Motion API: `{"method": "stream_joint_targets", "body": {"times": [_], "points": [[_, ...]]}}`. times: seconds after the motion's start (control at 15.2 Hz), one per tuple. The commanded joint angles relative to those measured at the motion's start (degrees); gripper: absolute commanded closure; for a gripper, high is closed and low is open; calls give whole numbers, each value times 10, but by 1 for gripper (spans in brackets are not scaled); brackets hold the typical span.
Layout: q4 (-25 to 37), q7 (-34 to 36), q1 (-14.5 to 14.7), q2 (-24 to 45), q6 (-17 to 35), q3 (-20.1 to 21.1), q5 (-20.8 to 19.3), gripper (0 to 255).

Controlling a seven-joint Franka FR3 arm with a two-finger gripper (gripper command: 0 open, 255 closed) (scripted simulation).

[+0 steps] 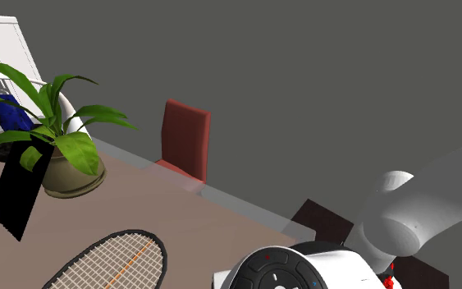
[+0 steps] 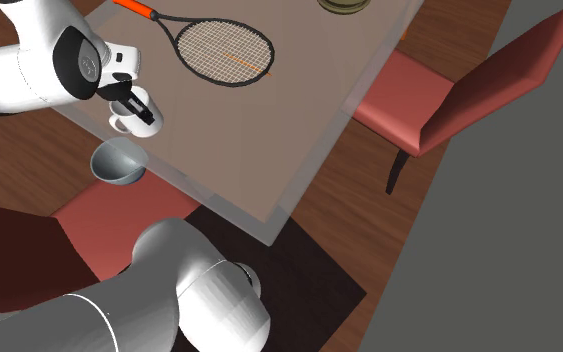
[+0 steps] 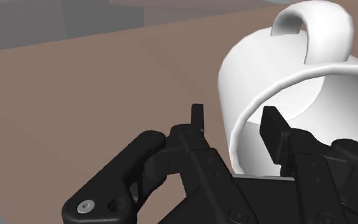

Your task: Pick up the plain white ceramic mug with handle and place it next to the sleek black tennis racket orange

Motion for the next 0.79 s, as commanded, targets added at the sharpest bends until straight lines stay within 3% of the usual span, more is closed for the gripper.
{"method": "stream_joint_targets", "body": {"times": [0.0, 0.26, 0.53, 0.73], "points": [[0, 0, 0, 0, 0, 0, 0, 0], [0, 0, 0, 0, 0, 0, 0, 0], [34, -4, 52, -39, -83, -78, -3, 0], [34, -5, 52, -39, -83, -78, -2, 0]]}}
